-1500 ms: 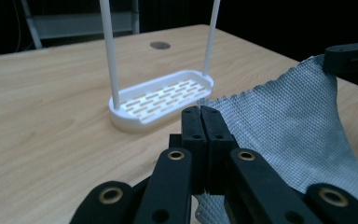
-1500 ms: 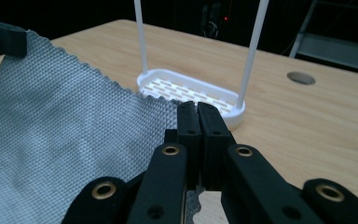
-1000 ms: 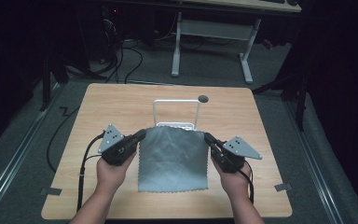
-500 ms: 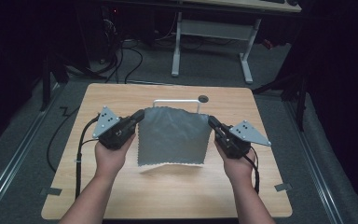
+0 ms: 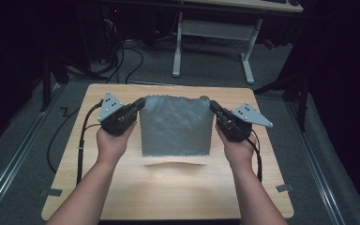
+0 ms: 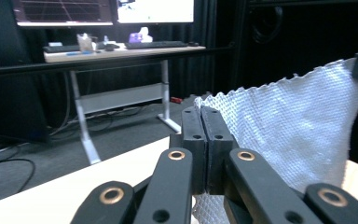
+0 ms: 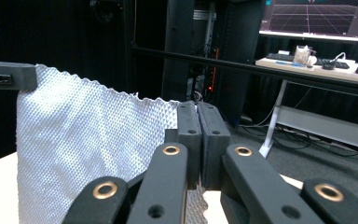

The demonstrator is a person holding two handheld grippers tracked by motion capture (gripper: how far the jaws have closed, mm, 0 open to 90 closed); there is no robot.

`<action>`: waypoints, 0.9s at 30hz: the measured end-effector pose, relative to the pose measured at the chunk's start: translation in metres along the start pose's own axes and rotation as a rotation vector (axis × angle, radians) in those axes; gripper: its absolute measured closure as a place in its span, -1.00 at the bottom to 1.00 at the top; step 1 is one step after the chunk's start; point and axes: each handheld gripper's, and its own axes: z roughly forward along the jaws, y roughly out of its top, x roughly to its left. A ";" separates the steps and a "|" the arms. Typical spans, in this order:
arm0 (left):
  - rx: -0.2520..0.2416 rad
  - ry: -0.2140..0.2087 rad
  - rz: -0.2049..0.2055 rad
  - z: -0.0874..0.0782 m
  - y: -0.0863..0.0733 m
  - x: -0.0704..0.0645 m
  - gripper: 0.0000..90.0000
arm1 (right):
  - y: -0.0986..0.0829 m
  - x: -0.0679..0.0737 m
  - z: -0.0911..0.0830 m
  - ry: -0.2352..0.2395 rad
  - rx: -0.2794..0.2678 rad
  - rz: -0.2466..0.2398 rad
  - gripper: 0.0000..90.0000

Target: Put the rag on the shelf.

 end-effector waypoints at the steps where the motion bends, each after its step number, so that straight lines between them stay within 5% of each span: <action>1: -0.004 0.004 -0.006 0.001 0.000 0.003 1.00 | 0.000 -0.001 0.003 -0.002 0.003 0.010 0.99; 3: -0.005 0.017 -0.024 0.004 0.000 0.008 1.00 | 0.000 -0.005 0.010 -0.005 0.007 0.004 0.99; 13: 0.025 0.068 0.014 0.032 0.005 0.025 1.00 | 0.007 -0.017 0.043 -0.029 0.044 -0.005 0.99; 18: 0.037 0.081 -0.005 0.050 0.007 0.034 1.00 | 0.014 -0.025 0.057 -0.044 0.037 0.005 0.99; 24: 0.080 0.104 -0.014 0.070 0.006 0.044 1.00 | 0.017 -0.037 0.077 -0.081 0.089 -0.009 0.99; 27: 0.104 0.097 -0.046 0.077 0.000 0.051 1.00 | 0.013 -0.045 0.086 -0.083 0.116 0.021 0.99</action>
